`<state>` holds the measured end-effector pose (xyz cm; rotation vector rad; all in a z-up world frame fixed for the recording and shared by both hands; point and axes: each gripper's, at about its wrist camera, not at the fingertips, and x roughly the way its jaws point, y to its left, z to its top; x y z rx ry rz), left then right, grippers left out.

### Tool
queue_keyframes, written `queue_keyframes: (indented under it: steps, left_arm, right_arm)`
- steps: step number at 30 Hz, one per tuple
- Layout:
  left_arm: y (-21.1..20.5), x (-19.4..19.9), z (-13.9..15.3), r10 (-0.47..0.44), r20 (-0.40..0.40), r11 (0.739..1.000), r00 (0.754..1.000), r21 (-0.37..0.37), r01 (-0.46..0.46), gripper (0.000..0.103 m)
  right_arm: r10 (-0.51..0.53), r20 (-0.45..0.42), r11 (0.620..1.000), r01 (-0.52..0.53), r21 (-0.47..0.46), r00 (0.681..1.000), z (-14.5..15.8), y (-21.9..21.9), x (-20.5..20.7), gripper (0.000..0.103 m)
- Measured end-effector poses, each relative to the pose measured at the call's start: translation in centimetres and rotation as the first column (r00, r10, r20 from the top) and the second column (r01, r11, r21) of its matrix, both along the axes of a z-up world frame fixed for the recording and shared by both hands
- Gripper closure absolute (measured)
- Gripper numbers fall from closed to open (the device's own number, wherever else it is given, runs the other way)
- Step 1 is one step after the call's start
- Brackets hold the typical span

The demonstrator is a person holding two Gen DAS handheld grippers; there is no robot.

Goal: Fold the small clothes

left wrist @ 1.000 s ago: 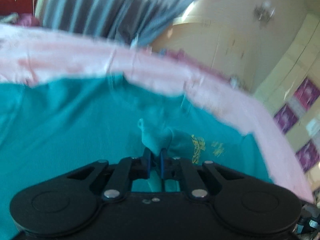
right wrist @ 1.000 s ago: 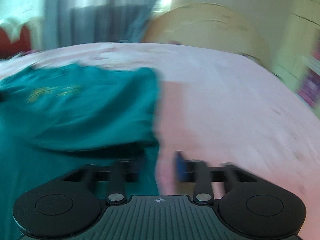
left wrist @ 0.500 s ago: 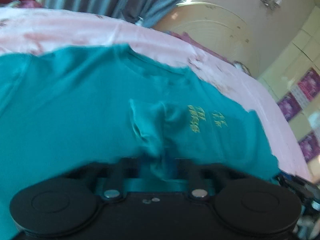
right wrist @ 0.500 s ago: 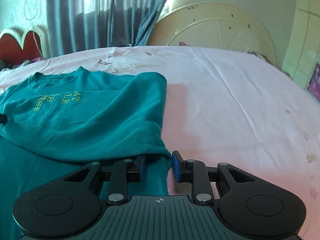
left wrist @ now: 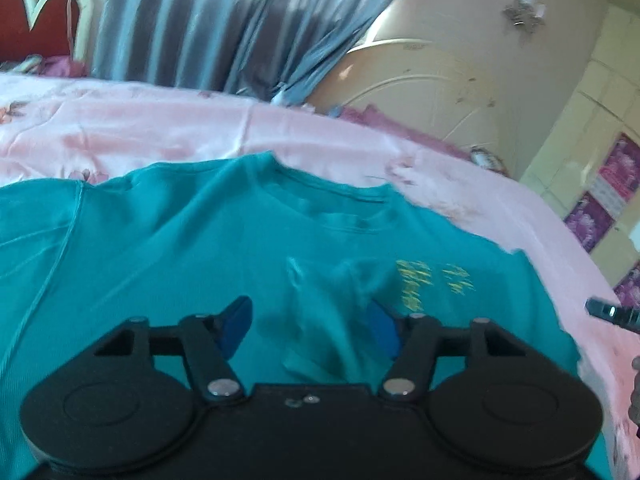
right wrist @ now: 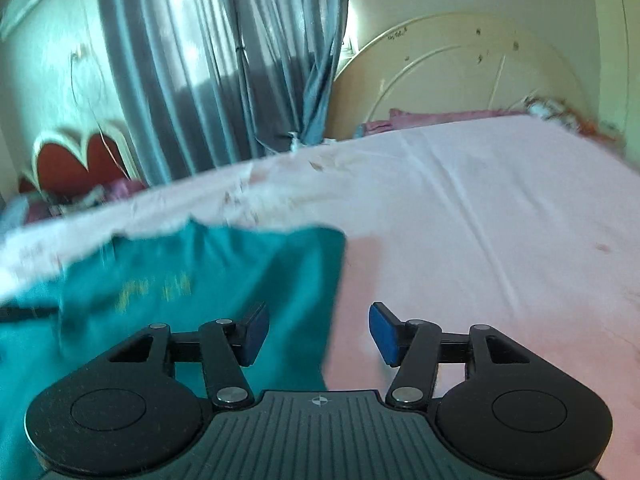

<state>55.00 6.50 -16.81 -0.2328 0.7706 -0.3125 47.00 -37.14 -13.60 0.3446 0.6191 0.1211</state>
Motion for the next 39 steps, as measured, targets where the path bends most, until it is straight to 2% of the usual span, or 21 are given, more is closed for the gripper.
queue_keyframes:
  steps: [3, 6, 7, 8, 9, 11, 12, 14, 15, 17, 19, 20, 22, 24, 27, 29, 30, 31, 33, 36, 39]
  left_arm:
    - [0.3, 2.9, -0.7, 0.002, -0.059, 0.999, 0.998, -0.044, -0.004, 0.052]
    - [0.3, 3.8, -1.3, -0.011, -0.087, 0.998, 0.996, -0.059, 0.006, 0.06]
    - [0.1, 3.9, -1.2, -0.029, -0.091, 0.998, 0.995, -0.065, 0.023, 0.073]
    - [0.0, 4.0, -1.3, -0.049, -0.099, 0.996, 0.994, -0.075, 0.042, 0.092]
    - [-0.2, 4.0, -1.5, -0.065, -0.109, 0.995, 0.992, -0.08, 0.056, 0.095]
    - [-1.2, 3.3, -1.5, -0.082, -0.084, 0.996, 0.993, -0.038, 0.079, 0.096]
    - [-1.6, 2.9, -1.6, -0.096, -0.065, 0.995, 0.993, -0.027, 0.094, 0.097]
    - [-1.9, 2.1, -1.5, -0.099, -0.016, 0.995, 0.995, -0.031, 0.099, 0.099]
    - [-1.8, 1.4, -1.2, -0.074, 0.031, 0.997, 0.997, -0.032, 0.075, 0.099]
    - [-0.6, -0.3, -0.7, 0.024, 0.128, 0.996, 0.992, -0.085, -0.013, 0.099]
    - [0.3, -1.4, -0.4, 0.099, 0.172, 0.992, 0.98, -0.095, -0.084, 0.099]
    - [0.4, -1.2, -0.9, 0.108, 0.146, 0.993, 0.983, -0.063, -0.099, 0.099]
    - [0.2, -0.7, -2.6, 0.116, 0.077, 0.993, 0.99, -0.018, -0.115, 0.099]
    - [-0.3, -0.6, -3.2, 0.116, 0.069, 0.993, 0.991, 0.008, -0.117, 0.099]
    - [-0.7, -0.3, -2.9, 0.111, 0.062, 0.993, 0.992, 0.041, -0.114, 0.092]
    - [-0.3, -0.6, -2.2, 0.147, 0.058, 0.987, 0.987, 0.057, -0.15, 0.072]
    - [0.2, -1.3, -1.3, 0.176, 0.077, 0.98, 0.981, 0.079, -0.182, 0.065]
    - [0.3, -2.2, -0.4, 0.182, 0.114, 0.977, 0.977, 0.094, -0.193, 0.059]
    - [-0.3, -3.5, 0.8, 0.129, 0.142, 0.985, 0.981, 0.096, -0.143, 0.059]
    - [-1.3, -3.8, 0.8, 0.114, 0.068, 0.987, 0.991, 0.106, -0.121, 0.055]
    - [-0.5, -5.0, 0.1, 0.184, 0.01, 0.982, 0.983, 0.031, -0.184, 0.032]
  right_arm:
    - [-0.032, -0.048, 0.993, 0.038, 0.111, 0.998, -1.6, -1.7, 4.6, 0.048]
    - [-0.047, -0.125, 0.973, 0.074, 0.218, 0.991, -3.7, -3.8, 7.5, 0.048]
    - [-0.044, -0.147, 0.957, 0.084, 0.277, 0.988, -4.4, -4.9, 8.2, 0.048]
    - [-0.038, -0.157, 0.94, 0.089, 0.329, 0.987, -5.0, -5.7, 8.5, 0.048]
    - [-0.03, -0.156, 0.925, 0.087, 0.37, 0.987, -5.5, -6.2, 8.5, 0.048]
    - [-0.013, -0.147, 0.906, 0.074, 0.418, 0.989, -5.8, -7.0, 8.7, 0.049]
    - [-0.006, -0.145, 0.903, 0.068, 0.425, 0.989, -5.8, -7.1, 8.8, 0.061]
    - [0.025, -0.158, 0.915, 0.041, 0.402, 0.987, -5.9, -6.9, 8.9, 0.1]
    - [0.031, -0.141, 0.929, 0.023, 0.369, 0.99, -5.8, -6.8, 8.8, 0.1]
    - [0.022, -0.101, 0.945, 0.012, 0.328, 0.995, -5.1, -6.4, 7.9, 0.1]
    - [0.023, -0.027, 0.951, -0.013, 0.31, 0.999, -4.1, -6.5, 7.1, 0.1]
    - [0.025, -0.024, 0.96, -0.017, 0.281, 0.999, -4.2, -6.2, 7.2, 0.1]
    - [0.041, -0.092, 0.983, -0.024, 0.184, 0.995, -5.3, -5.1, 8.0, 0.1]
    - [0.045, -0.097, 0.987, -0.03, 0.156, 0.994, -5.7, -4.5, 8.1, 0.1]
    - [0.049, -0.101, 0.987, -0.033, 0.159, 0.994, -5.7, -4.6, 7.9, 0.1]
    - [0.027, -0.102, 0.991, -0.013, 0.137, 0.994, -5.1, -4.7, 7.7, 0.097]
    - [0.003, -0.087, 0.995, 0.005, 0.1, 0.996, -4.4, -4.7, 7.4, 0.088]
    - [-0.001, -0.055, 0.998, 0.005, 0.058, 0.998, -3.5, -4.5, 7.1, 0.086]
    - [0.037, -0.034, 0.999, -0.036, 0.027, 0.999, -2.3, -3.7, 6.9, 0.086]
    - [0.08, -0.035, 0.997, -0.08, -0.014, 0.996, -1.3, -2.1, 5.3, 0.086]
    - [0.08, -0.087, 0.997, -0.081, -0.012, 0.993, -1.9, -1.6, 2.9, 0.086]
